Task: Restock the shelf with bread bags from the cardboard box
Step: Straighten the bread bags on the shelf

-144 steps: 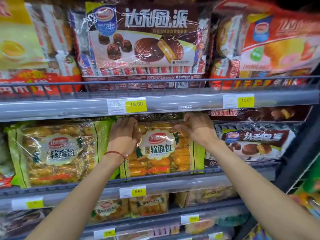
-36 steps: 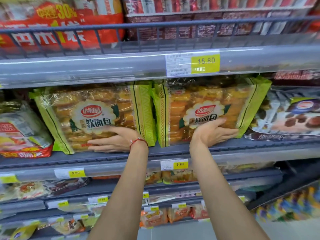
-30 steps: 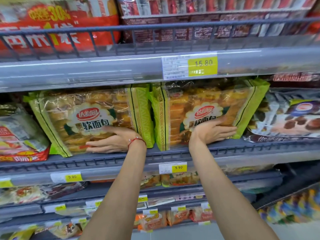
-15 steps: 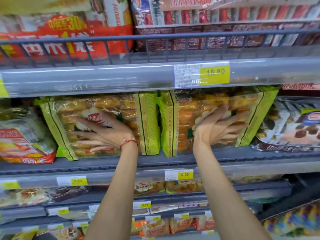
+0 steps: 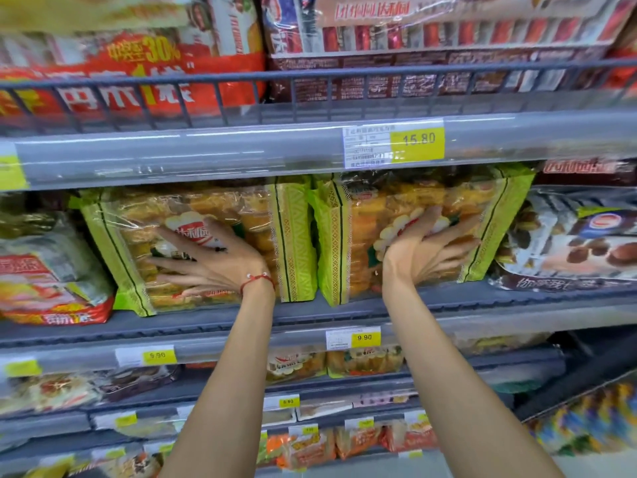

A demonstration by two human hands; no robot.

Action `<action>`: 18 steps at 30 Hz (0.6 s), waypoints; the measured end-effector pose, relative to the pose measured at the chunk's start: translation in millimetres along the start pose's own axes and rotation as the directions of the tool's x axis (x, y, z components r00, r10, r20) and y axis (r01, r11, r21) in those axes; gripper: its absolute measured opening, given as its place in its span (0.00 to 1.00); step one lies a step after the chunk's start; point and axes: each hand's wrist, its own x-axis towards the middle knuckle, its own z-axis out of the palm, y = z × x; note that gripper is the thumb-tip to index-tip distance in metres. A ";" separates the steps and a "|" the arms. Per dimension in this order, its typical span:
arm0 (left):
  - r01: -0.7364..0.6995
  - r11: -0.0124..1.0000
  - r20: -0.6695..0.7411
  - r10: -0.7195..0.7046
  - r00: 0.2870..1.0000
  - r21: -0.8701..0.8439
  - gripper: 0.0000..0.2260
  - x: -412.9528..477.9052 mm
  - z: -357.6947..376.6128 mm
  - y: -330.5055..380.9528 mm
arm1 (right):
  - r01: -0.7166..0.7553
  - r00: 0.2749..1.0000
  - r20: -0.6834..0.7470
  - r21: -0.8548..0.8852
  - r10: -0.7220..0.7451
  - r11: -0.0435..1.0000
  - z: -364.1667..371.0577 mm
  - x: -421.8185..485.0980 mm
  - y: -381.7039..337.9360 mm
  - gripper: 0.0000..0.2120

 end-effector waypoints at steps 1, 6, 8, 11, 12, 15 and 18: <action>0.047 0.975 -0.073 -0.064 0.995 -0.216 0.22 -5.7 0.2 3.6 | 0.008 1.000 0.008 -0.004 -0.008 1.000 -8.4 -2.8 -0.1 0.37; -0.345 0.375 -0.490 -0.425 0.761 -0.860 0.20 -66.5 4.1 14.5 | -0.020 0.980 0.197 0.050 0.010 0.999 -58.3 -42.0 1.5 0.27; -0.523 0.367 -0.639 -0.417 0.647 -0.769 0.18 -79.5 13.3 9.5 | 0.045 0.975 0.209 0.135 -0.073 0.990 -81.0 -62.1 7.3 0.16; -0.681 0.294 -0.741 -0.307 0.597 -0.670 0.12 -88.7 46.0 -8.9 | 0.062 0.957 0.270 0.166 -0.106 0.984 -118.7 -84.8 24.6 0.09; -0.688 0.300 -0.751 -0.268 0.604 -0.661 0.10 -93.8 59.8 -17.2 | 0.053 0.951 0.294 0.159 -0.098 0.986 -130.0 -90.2 32.6 0.08; -0.668 0.329 -0.738 -0.171 0.653 -0.668 0.08 -113.9 100.5 -36.8 | 0.039 0.934 0.348 0.134 -0.084 0.990 -157.7 -103.8 61.6 0.07; -0.601 0.374 -0.671 -0.084 0.737 -0.706 0.06 -123.7 140.2 -58.2 | 0.015 0.916 0.399 0.083 -0.047 0.996 -178.0 -110.0 92.0 0.07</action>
